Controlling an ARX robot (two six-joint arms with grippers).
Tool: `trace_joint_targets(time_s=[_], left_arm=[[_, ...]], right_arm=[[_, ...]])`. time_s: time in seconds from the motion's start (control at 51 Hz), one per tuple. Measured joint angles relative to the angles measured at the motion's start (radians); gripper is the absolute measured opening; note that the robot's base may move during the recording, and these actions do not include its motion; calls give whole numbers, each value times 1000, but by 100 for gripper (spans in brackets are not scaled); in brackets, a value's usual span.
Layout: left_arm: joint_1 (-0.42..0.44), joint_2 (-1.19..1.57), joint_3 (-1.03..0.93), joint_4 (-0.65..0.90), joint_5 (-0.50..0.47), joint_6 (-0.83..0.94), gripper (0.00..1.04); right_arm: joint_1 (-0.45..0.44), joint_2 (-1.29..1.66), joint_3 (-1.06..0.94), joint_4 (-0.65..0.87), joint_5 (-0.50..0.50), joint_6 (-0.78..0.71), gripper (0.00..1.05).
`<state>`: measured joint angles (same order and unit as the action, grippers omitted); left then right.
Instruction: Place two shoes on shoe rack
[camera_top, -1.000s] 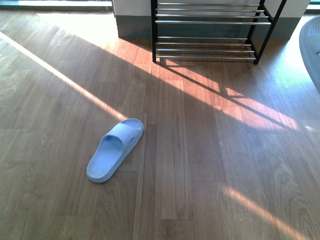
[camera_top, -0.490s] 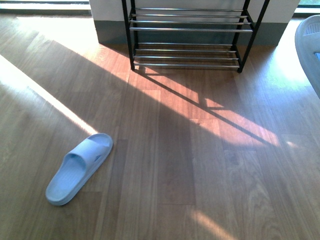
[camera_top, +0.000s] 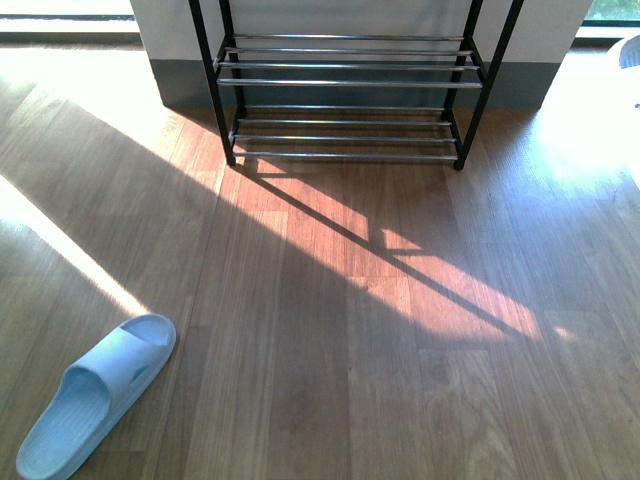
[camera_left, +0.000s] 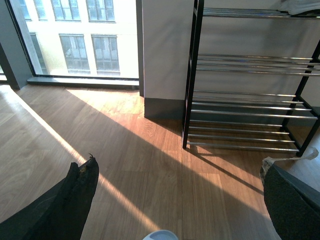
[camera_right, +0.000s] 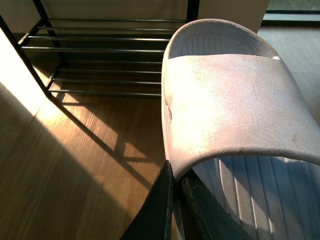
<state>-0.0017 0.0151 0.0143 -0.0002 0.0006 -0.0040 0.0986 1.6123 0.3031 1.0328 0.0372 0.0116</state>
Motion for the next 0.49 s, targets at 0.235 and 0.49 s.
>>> trace_joint_targets(time_s=[0.235,0.49], left_arm=[[-103,301,104,-159,-372,-129,95],[-88,1285,241,447,-254,19,95]], right_arm=[[1,0,0,0,0,0,1],[1,0,0,0,-3,0,1]])
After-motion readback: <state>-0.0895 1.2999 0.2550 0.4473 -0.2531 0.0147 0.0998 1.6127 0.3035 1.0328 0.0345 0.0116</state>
